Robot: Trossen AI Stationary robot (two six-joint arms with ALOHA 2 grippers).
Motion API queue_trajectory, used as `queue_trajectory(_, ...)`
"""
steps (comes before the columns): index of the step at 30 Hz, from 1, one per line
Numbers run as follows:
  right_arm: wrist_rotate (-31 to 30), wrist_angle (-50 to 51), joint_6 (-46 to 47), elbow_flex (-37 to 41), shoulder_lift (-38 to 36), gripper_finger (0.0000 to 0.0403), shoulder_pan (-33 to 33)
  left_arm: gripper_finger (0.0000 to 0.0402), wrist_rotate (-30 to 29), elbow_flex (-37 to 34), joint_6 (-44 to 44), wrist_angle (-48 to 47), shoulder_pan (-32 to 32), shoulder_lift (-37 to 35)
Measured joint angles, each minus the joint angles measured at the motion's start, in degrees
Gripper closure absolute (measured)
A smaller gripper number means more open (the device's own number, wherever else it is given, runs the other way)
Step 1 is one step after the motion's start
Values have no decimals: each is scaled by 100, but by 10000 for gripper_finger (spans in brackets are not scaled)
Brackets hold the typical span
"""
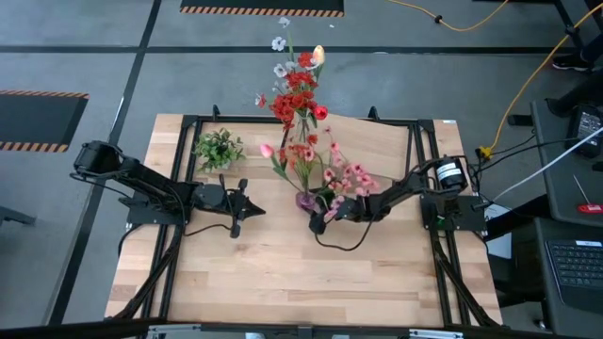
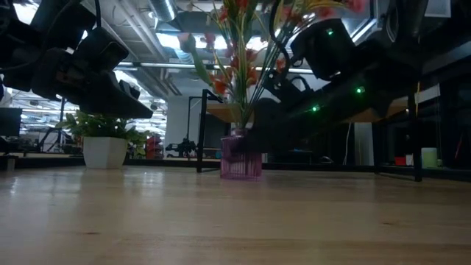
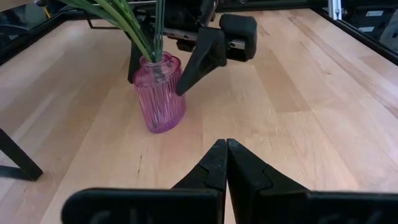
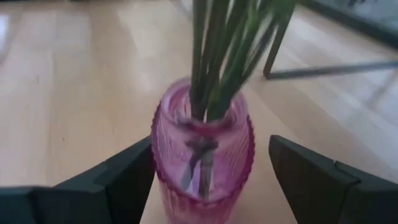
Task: Pick and place flowers into a vace then onto a shelf
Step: Put the purple vase with the flowers on the shelf
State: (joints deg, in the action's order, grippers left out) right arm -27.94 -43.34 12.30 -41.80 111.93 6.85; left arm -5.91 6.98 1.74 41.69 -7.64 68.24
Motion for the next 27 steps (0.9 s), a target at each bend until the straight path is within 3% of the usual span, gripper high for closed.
queue_trajectory(4,125,147,244,0,1,122,-74,400,-39,0,0,1,0,1)
queue_trajectory(10,265,72,82,0,1,214,-73,399,-46,0,30,2,-2,1)
queue_trajectory(19,581,-28,80,0,-5,216,-69,399,-79,0,46,4,-2,1)
queue_trajectory(27,558,281,-98,0,-328,216,67,399,-605,0,-16,6,-2,1)
